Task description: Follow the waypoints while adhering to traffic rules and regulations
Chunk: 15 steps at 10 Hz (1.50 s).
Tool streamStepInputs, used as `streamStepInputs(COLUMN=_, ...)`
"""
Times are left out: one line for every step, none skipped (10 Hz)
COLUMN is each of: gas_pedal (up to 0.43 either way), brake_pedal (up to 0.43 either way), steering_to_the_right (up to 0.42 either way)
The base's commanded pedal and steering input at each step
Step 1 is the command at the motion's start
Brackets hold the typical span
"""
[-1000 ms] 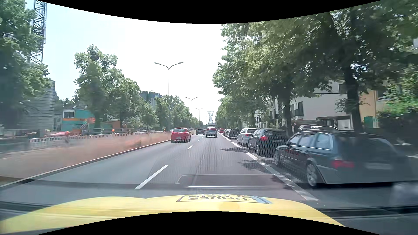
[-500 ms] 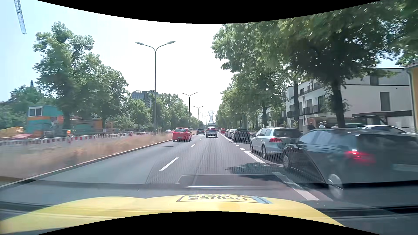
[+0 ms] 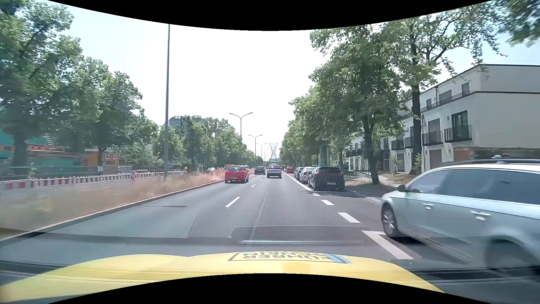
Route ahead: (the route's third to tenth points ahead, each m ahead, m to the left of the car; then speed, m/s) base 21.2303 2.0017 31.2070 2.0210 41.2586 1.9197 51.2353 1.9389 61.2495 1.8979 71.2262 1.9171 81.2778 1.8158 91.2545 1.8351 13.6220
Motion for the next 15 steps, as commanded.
streamStepInputs(gas_pedal=0.067, brake_pedal=0.0, steering_to_the_right=0.0)
streamStepInputs(gas_pedal=0.067, brake_pedal=0.0, steering_to_the_right=0.0)
streamStepInputs(gas_pedal=0.067, brake_pedal=0.0, steering_to_the_right=0.0)
streamStepInputs(gas_pedal=0.067, brake_pedal=0.0, steering_to_the_right=0.0)
streamStepInputs(gas_pedal=0.067, brake_pedal=0.0, steering_to_the_right=0.0)
streamStepInputs(gas_pedal=0.067, brake_pedal=0.0, steering_to_the_right=0.0)
streamStepInputs(gas_pedal=0.067, brake_pedal=0.0, steering_to_the_right=0.0)
streamStepInputs(gas_pedal=0.067, brake_pedal=0.0, steering_to_the_right=0.0)
streamStepInputs(gas_pedal=0.067, brake_pedal=0.0, steering_to_the_right=0.0)
streamStepInputs(gas_pedal=0.067, brake_pedal=0.0, steering_to_the_right=0.0)
streamStepInputs(gas_pedal=0.067, brake_pedal=0.0, steering_to_the_right=0.0)
streamStepInputs(gas_pedal=0.067, brake_pedal=0.0, steering_to_the_right=0.0)
streamStepInputs(gas_pedal=0.067, brake_pedal=0.0, steering_to_the_right=0.0)
streamStepInputs(gas_pedal=0.067, brake_pedal=0.0, steering_to_the_right=0.0)
streamStepInputs(gas_pedal=0.067, brake_pedal=0.0, steering_to_the_right=0.0)
